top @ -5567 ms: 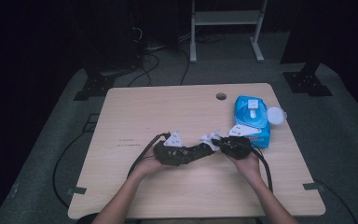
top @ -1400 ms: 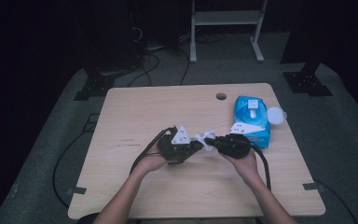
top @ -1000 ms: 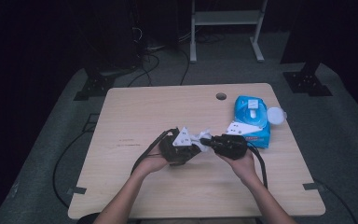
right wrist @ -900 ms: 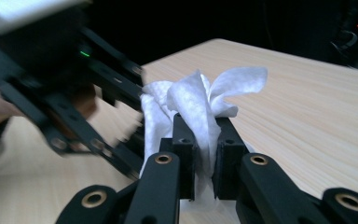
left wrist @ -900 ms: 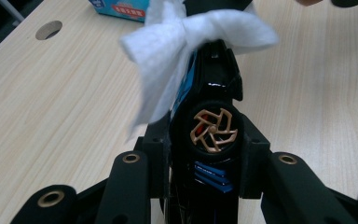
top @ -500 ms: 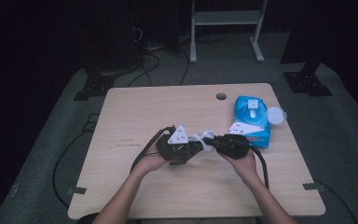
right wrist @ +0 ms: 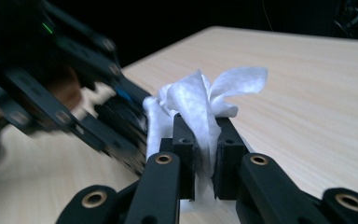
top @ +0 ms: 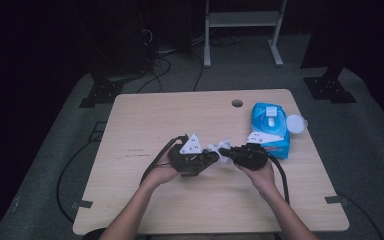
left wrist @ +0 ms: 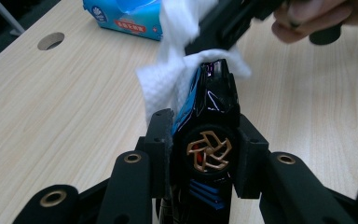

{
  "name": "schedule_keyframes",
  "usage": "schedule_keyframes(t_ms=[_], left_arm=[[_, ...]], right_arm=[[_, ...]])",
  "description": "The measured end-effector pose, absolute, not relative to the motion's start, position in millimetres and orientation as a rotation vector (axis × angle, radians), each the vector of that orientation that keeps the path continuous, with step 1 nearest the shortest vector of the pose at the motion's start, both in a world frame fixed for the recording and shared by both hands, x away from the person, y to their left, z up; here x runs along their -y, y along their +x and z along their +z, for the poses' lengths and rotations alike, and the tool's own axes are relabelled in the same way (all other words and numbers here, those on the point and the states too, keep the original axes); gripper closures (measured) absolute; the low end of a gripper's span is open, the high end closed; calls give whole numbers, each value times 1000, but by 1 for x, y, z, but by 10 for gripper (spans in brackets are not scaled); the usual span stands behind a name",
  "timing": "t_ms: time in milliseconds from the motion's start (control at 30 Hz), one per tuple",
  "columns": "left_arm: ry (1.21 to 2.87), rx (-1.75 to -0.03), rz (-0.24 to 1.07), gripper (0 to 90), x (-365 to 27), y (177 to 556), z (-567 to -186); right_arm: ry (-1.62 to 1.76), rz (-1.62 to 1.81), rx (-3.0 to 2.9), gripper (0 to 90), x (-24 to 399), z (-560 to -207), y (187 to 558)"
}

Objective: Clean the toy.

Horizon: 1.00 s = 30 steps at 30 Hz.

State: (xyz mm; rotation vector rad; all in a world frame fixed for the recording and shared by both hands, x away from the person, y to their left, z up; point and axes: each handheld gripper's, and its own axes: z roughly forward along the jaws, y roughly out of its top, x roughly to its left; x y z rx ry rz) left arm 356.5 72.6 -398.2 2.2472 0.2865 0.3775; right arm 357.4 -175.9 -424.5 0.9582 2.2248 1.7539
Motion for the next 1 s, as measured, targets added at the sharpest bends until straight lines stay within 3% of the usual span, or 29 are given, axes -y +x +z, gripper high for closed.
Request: schedule_keyframes(t_ms=[400,567,1000], left_arm=[[2219,-316,359,643,-75,360,-399],[2230,-316,364,642,-71,362,-403],[2371,-401,393,641,-62,375,-426]], right_arm=[[1025,1679,-2277,810,177,-443,363],[998,1727,-2238,810,179,-434,360],[1011,1688,-2266,810,176,-441,362]])
